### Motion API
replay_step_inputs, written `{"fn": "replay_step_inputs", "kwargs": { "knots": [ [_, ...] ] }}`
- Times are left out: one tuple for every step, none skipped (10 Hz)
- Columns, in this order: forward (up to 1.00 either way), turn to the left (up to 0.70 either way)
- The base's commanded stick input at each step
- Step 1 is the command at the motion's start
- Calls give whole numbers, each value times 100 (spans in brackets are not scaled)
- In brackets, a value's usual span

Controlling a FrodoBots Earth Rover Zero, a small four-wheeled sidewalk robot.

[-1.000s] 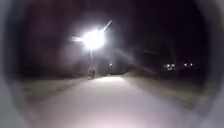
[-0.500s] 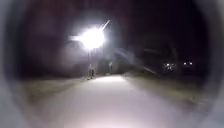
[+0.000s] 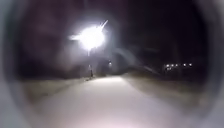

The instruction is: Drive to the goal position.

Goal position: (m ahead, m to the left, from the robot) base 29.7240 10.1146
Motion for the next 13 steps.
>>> {"fn": "replay_step_inputs", "kwargs": {
  "knots": [
    [70, 0],
    [70, 0],
    [70, 0],
    [70, 0],
    [70, 0],
    [70, 0],
    [70, 0],
    [70, 0],
    [70, 0],
    [70, 0],
    [70, 0],
    [70, 0],
    [70, 0]
  ]
}}
